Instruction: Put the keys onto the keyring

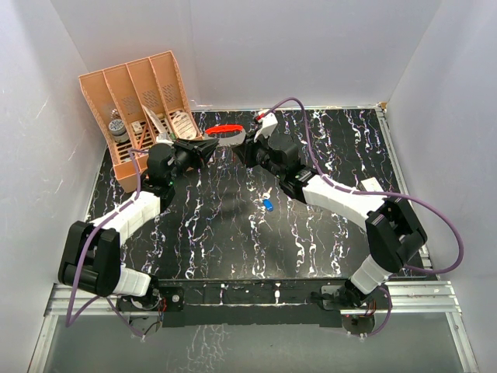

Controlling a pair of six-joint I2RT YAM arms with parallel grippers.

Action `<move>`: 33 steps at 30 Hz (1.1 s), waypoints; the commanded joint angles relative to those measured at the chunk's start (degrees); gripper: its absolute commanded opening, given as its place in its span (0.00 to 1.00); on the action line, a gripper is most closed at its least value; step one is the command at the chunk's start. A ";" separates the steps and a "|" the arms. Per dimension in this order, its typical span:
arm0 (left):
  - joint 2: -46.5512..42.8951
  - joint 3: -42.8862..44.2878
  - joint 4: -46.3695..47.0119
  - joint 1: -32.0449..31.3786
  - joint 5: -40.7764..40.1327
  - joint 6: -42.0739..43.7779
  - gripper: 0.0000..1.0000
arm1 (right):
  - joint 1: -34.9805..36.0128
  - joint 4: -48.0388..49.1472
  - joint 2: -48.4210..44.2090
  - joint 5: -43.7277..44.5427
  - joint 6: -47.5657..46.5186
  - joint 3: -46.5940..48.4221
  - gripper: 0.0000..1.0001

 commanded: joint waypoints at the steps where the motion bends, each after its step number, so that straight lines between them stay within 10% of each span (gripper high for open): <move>1: 0.64 -0.47 1.83 -0.57 1.78 -0.19 0.00 | 0.50 4.71 -3.35 0.95 -1.48 1.07 0.09; 33: 3.58 -0.58 2.84 -0.56 3.89 2.53 0.00 | 0.90 -2.56 -2.80 4.65 -6.51 6.30 0.05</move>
